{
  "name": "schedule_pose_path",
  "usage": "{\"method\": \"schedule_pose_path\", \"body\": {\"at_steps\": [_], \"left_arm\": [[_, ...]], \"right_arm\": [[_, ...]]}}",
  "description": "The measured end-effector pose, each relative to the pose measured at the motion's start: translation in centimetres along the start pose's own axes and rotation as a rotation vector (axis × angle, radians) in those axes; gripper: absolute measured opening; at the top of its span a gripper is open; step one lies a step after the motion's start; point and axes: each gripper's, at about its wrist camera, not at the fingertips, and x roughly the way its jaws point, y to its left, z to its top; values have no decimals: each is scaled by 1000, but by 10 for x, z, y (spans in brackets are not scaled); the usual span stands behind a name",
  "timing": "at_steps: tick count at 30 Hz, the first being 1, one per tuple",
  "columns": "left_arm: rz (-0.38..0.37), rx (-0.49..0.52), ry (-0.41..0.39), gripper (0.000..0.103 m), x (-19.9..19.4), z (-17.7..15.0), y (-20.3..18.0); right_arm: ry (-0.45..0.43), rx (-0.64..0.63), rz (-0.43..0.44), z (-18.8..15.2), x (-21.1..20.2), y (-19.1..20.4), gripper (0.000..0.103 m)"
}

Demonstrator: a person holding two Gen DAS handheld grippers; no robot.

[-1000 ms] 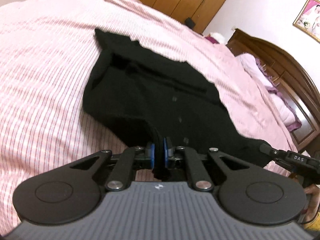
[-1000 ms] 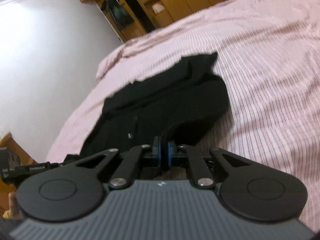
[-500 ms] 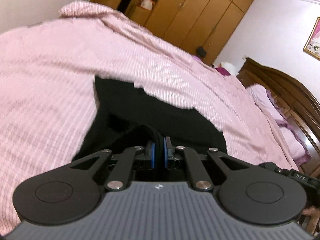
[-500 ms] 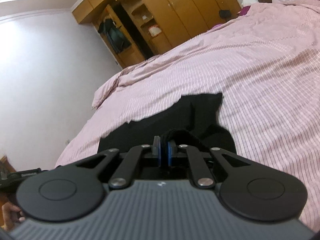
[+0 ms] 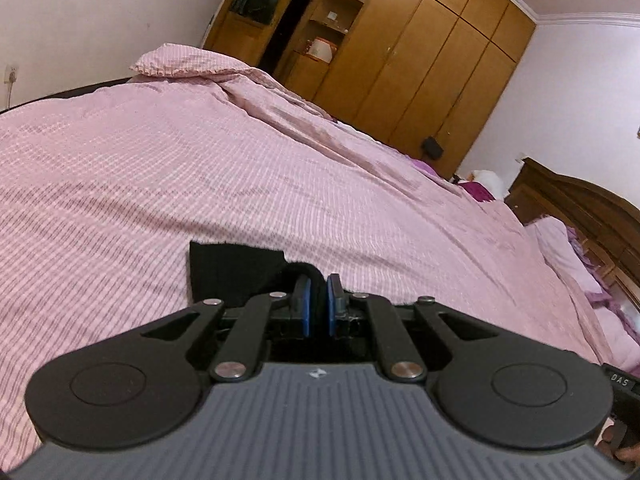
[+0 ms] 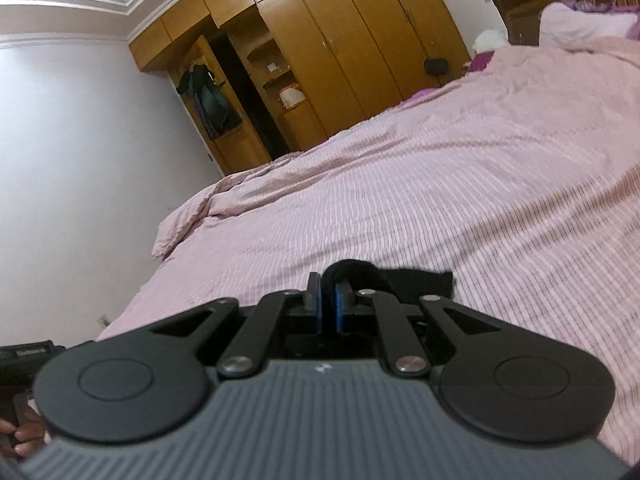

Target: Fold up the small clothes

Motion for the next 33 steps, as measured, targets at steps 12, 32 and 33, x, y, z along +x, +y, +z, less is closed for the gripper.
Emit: {"method": "schedule_pose_path", "body": {"at_steps": [12, 32, 33], "left_arm": [[102, 90, 9, 9, 74, 22, 2], [75, 351, 302, 72, 164, -20, 22], [67, 354, 313, 72, 167, -20, 21]], "right_arm": [[37, -81, -85, 4, 79, -2, 9], [192, -173, -96, -13, 94, -44, 55], [197, -180, -94, -12, 93, -47, 55]]}}
